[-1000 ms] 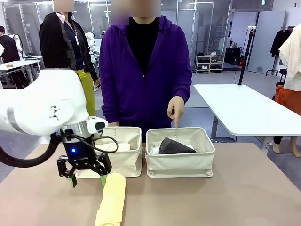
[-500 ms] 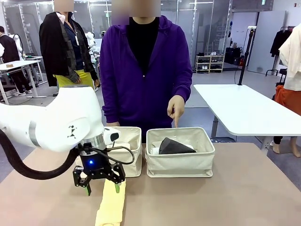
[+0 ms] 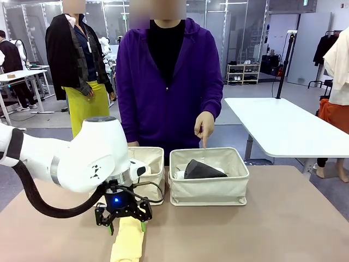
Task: Divide the towels into two baskets.
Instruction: Pick up one hotel-folded towel from the bottom of the table and place it in the Fabric basket indicated by the person.
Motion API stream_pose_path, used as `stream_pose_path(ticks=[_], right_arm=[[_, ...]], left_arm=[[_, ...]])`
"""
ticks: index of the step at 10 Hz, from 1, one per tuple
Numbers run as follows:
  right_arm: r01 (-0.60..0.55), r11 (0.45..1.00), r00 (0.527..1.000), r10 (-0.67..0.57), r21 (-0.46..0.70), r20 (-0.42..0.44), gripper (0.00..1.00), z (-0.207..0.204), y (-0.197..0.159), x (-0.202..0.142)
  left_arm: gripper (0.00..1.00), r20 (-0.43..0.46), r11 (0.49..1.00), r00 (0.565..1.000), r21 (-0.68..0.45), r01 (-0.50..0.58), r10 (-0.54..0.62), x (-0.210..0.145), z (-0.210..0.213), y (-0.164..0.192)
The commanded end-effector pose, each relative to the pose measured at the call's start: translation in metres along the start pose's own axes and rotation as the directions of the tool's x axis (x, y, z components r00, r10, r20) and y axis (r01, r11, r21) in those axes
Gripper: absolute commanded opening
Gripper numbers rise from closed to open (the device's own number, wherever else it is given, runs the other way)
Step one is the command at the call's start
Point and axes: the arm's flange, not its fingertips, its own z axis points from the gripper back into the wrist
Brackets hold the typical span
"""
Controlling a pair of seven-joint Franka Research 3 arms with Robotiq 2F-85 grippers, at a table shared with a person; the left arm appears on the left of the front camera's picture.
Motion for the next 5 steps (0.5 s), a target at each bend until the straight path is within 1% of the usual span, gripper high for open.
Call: stream_pose_path(ticks=[1,4,5], right_arm=[[-0.006,1.000,1.000,0.006,0.011,0.013,1.00,0.001,0.004,0.001],[-0.006,1.000,1.000,0.006,0.011,0.013,1.00,0.001,0.004,0.001],[-0.006,1.000,1.000,0.006,0.011,0.013,1.00,0.001,0.004,0.001]], left_arm=[[1.00,0.021,0.999,0.999,0.035,-0.026,0.025,0.000,-0.015,-0.008],[1.00,0.036,0.998,0.999,0.059,-0.024,0.022,0.001,-0.027,-0.010],[1.00,0.024,0.999,1.000,0.032,-0.020,0.020,0.002,-0.031,-0.009]])
